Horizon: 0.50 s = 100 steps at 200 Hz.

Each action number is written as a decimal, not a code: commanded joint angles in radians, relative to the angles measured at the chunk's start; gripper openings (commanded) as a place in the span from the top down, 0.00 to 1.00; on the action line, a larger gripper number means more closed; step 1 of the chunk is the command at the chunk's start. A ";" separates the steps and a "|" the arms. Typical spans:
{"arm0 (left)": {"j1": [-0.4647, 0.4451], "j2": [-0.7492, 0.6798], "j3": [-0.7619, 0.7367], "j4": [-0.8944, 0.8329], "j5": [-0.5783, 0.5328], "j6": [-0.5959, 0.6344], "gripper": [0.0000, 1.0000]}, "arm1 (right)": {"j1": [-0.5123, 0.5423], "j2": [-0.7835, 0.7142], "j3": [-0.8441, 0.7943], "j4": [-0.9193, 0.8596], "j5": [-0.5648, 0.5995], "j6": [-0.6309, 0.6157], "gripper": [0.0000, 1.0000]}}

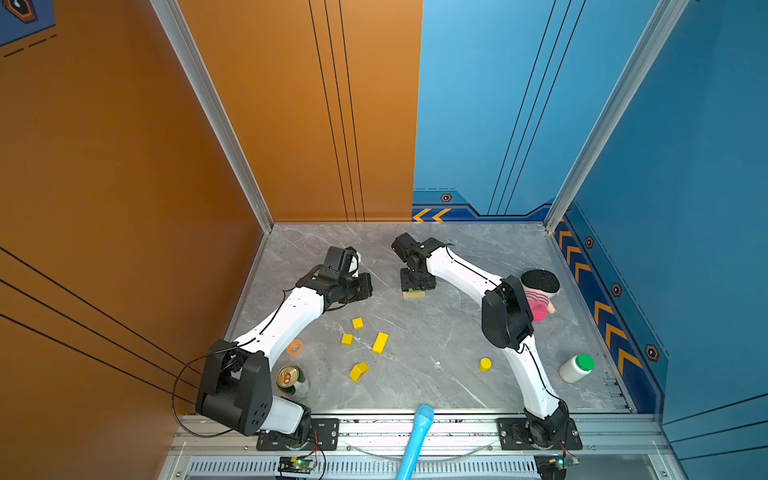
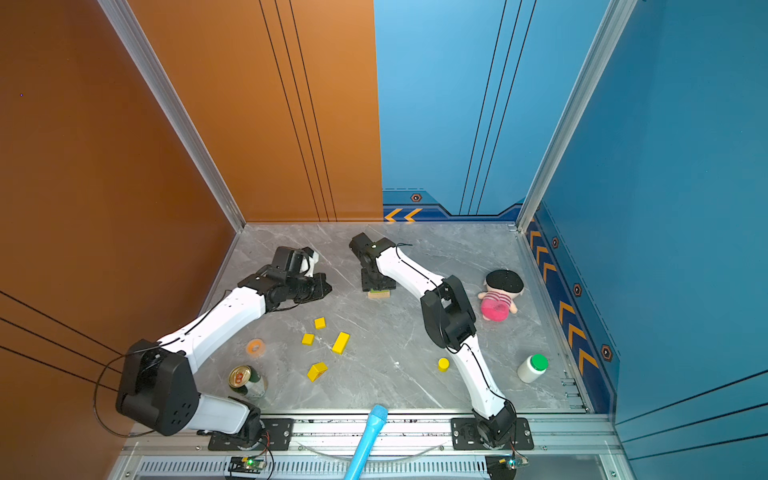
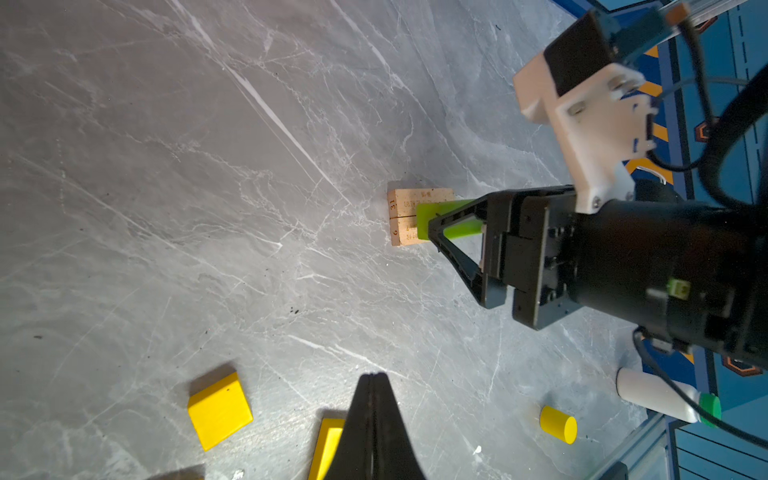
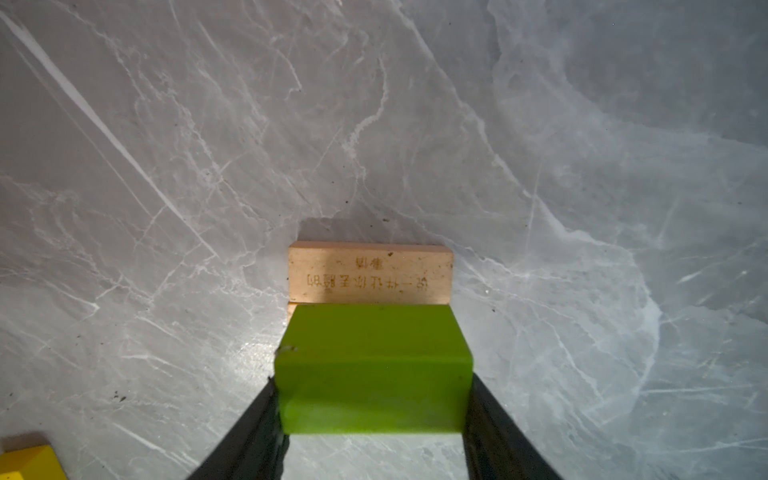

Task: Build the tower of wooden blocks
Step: 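Carry the lime-green block with the right gripper over the wooden blocks, then lower the lime-green block onto the wooden blocks and open the right gripper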

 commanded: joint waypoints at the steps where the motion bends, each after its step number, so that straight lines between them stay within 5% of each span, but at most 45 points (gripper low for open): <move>1: 0.010 -0.020 -0.011 -0.015 0.002 0.015 0.94 | 0.008 0.014 0.033 -0.035 0.027 0.026 0.48; 100: 0.015 -0.027 -0.045 -0.012 0.006 0.014 0.94 | 0.010 0.037 0.046 -0.036 0.035 0.039 0.46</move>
